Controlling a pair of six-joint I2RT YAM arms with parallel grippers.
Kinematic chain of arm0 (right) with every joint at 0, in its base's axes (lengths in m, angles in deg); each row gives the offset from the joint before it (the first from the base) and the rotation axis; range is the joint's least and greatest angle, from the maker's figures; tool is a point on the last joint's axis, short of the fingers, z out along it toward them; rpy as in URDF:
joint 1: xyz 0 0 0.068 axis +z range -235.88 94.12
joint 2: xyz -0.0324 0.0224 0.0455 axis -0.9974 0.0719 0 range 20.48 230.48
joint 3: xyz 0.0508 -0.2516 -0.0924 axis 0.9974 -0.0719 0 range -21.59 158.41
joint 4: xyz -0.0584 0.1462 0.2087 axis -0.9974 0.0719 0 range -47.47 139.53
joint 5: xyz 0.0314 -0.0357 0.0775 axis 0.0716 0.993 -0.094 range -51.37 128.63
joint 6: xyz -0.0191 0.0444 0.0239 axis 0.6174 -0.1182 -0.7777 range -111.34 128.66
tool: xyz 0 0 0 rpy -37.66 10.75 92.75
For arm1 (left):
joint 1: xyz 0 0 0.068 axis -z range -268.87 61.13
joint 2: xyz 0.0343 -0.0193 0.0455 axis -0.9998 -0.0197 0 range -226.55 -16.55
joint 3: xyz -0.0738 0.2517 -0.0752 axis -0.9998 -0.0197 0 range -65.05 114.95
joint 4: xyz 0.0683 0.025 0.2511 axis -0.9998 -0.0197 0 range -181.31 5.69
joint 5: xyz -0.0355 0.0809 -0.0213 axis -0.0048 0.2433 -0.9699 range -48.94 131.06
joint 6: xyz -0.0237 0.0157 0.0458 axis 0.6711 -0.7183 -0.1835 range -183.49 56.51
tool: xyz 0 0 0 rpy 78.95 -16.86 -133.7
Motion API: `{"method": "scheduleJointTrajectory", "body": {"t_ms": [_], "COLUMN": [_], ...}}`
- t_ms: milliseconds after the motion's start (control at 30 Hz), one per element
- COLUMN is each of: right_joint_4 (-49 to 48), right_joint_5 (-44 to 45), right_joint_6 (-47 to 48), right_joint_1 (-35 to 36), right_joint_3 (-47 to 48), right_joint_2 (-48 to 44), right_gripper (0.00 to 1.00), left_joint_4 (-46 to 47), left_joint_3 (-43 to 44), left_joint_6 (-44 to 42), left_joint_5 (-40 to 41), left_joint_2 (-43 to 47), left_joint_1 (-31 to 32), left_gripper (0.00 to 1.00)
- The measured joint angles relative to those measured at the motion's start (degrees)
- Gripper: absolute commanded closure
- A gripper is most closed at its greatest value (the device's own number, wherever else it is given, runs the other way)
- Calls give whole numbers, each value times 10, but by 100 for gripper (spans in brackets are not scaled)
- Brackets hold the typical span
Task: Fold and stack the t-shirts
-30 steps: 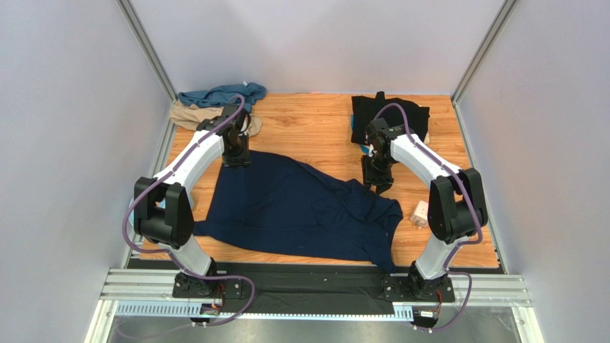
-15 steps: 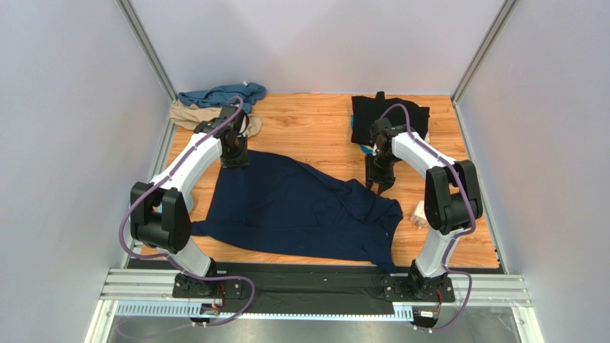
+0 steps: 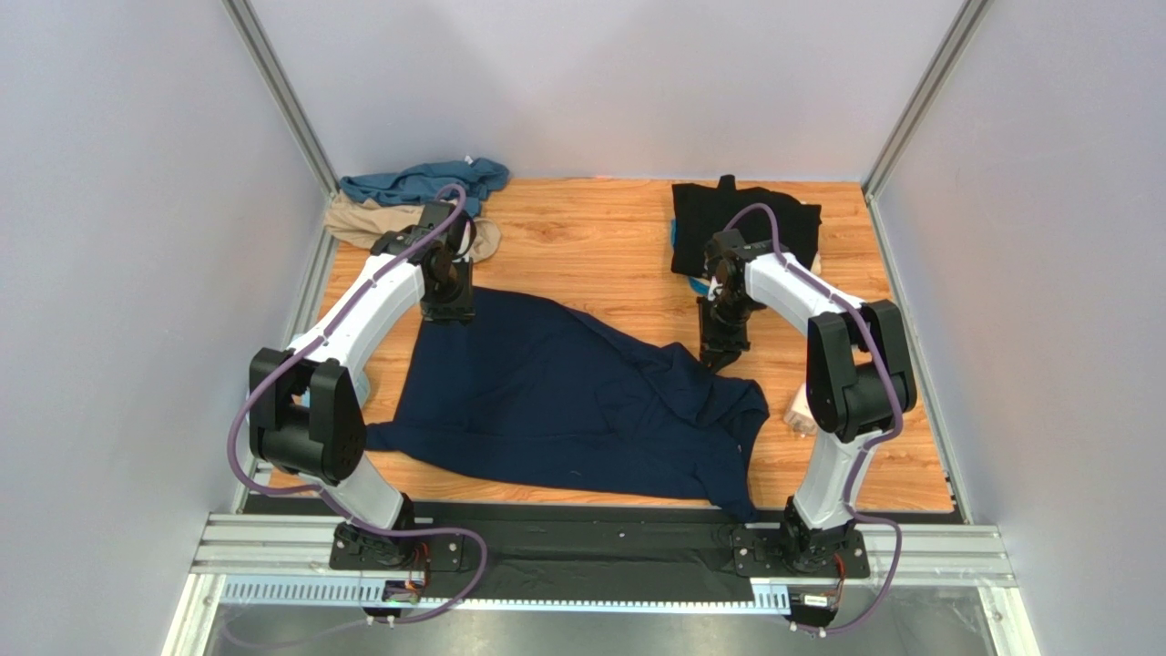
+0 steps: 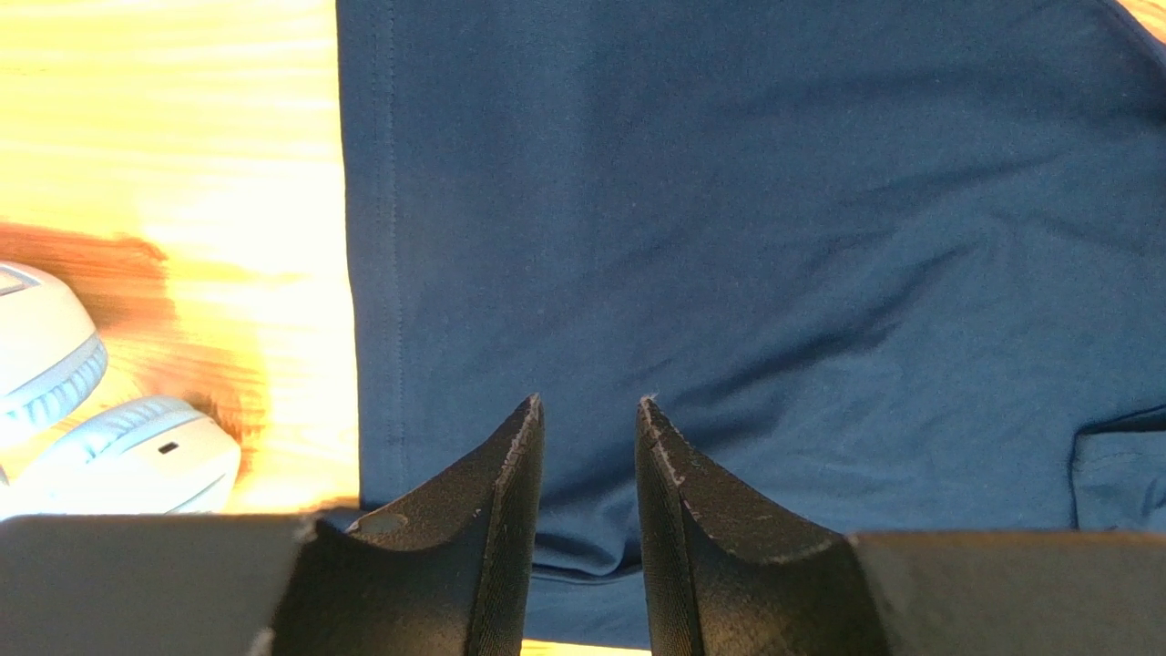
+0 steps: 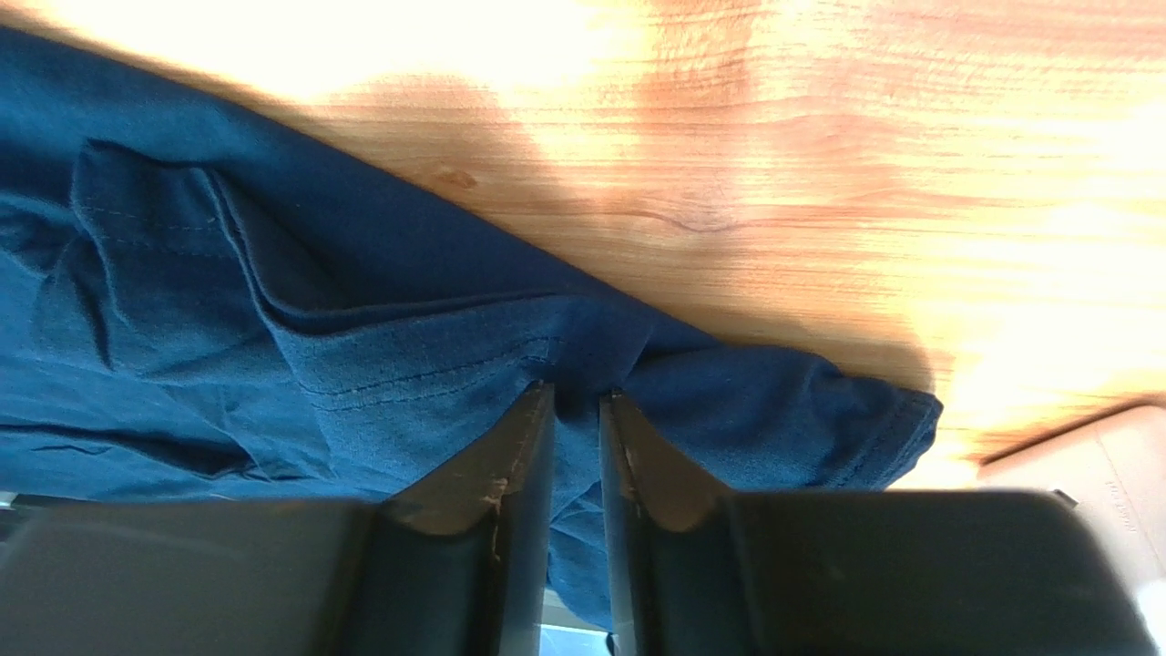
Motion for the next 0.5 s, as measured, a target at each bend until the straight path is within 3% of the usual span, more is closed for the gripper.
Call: {"method": "scheduleJointTrajectory", "body": {"t_ms": [300, 400, 500], "right_joint_4": [-5, -6, -9], "right_joint_5": [-2, -2, -1], "right_joint_6": [-2, -2, -2], "right_joint_1": [0, 0, 0], "right_joint_3": [5, 14, 26], "right_joint_2": [0, 0, 0], "right_gripper": [82, 99, 100], "left_joint_4": [0, 1, 1], "left_joint_3": [0, 0, 0], "left_joint_6": [-2, -2, -2], "left_joint_5": [2, 2, -1], "left_joint_2": [-1, -3, -7], "left_joint_1": [0, 0, 0], "left_gripper": [62, 62, 62]}}
